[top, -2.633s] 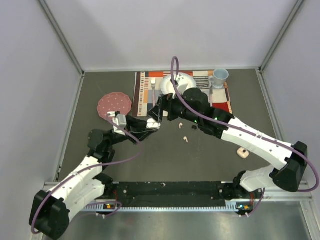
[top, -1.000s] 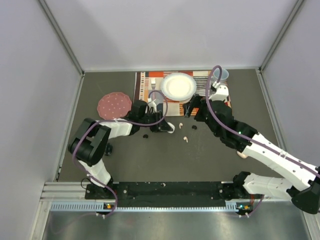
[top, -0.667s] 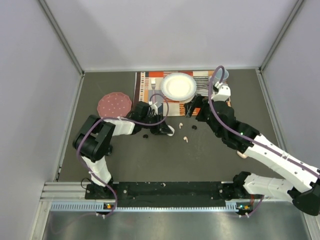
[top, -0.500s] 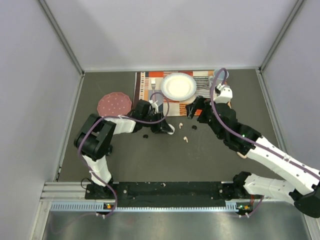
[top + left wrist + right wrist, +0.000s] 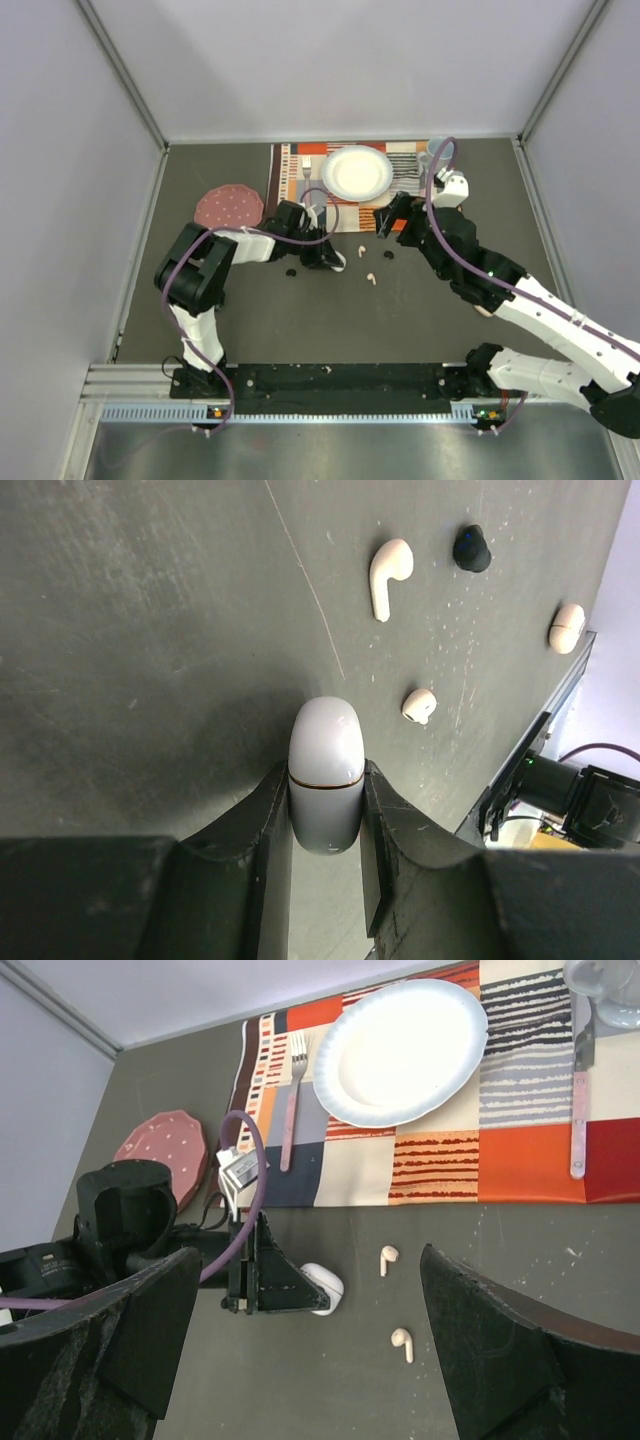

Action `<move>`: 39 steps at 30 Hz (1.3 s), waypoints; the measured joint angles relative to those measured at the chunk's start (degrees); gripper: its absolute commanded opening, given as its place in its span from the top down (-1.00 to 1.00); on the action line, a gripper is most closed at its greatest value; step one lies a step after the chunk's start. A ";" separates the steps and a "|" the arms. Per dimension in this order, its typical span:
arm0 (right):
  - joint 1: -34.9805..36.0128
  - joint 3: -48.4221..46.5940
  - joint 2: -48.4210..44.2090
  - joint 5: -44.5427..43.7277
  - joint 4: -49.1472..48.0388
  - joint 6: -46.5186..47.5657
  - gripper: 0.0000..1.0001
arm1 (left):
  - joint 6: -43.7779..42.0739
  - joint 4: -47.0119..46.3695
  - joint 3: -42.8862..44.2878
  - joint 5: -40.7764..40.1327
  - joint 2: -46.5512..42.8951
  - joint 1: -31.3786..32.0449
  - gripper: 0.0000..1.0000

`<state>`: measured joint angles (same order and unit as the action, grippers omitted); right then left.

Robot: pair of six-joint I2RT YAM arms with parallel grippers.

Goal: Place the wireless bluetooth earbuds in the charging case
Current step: Place the charging case with the earbuds at the center of the board, then move the charging case to the corner of the board.

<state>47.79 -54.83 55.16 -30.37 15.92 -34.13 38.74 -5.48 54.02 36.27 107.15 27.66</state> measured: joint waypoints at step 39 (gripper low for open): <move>-23.19 3.43 -0.13 6.21 7.10 -1.79 -0.96 | -12.90 17.84 3.41 -20.00 -12.15 0.26 -0.06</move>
<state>24.60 -51.40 55.02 -24.16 23.03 -35.92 25.85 12.36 57.43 16.27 95.00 27.92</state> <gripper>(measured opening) 0.969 0.530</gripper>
